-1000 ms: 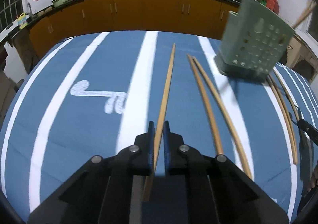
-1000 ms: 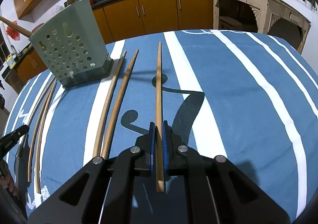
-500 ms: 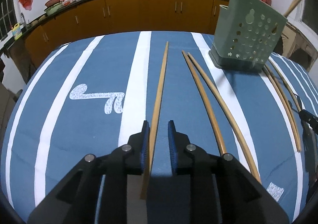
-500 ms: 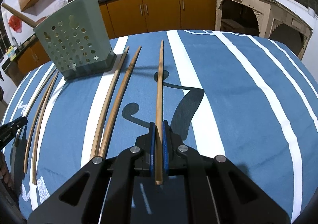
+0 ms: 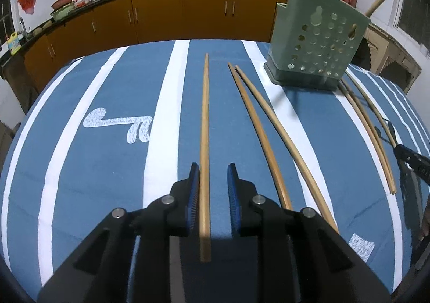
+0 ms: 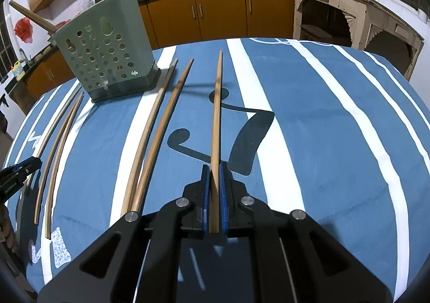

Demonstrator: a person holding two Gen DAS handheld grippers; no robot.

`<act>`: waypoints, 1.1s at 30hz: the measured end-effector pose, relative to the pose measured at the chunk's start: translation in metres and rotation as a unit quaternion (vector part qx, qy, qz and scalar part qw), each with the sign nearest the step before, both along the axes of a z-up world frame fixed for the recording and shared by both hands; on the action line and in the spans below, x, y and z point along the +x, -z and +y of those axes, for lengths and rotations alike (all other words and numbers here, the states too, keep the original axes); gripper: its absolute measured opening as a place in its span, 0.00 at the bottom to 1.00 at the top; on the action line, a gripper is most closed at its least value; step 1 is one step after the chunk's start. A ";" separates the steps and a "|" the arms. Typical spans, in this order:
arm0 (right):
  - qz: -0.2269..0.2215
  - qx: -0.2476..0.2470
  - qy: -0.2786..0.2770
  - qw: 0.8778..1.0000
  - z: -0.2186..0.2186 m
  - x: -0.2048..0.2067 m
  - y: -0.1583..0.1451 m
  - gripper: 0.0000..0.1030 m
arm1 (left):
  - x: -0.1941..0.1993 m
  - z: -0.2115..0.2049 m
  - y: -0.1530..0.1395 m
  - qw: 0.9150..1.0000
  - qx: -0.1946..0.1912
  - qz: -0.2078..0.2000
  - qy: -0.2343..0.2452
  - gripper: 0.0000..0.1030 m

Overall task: Organize utensils
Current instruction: 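Lift the left tool's chopstick upright toward the green holder while the right tool lifts its own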

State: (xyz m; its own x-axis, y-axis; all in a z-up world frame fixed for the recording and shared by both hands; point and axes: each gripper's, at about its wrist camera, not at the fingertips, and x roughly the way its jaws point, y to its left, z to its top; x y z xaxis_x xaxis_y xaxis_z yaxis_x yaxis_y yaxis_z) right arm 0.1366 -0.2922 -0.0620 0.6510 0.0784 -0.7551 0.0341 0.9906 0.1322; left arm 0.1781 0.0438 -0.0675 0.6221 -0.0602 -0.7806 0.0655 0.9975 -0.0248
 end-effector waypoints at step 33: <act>-0.121 0.017 0.023 0.992 -0.027 -0.028 -0.071 0.07 | -0.030 0.014 -0.079 0.995 -0.012 -0.098 -0.007 0.08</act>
State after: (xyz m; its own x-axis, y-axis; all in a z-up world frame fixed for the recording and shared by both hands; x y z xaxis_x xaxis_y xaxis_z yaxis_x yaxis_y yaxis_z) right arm 0.1088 -0.3189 0.0087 0.8162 0.0676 -0.5738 0.0416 0.9837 0.1750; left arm 0.1477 0.0576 0.0119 0.7636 -0.0678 -0.6422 0.0584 0.9976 -0.0359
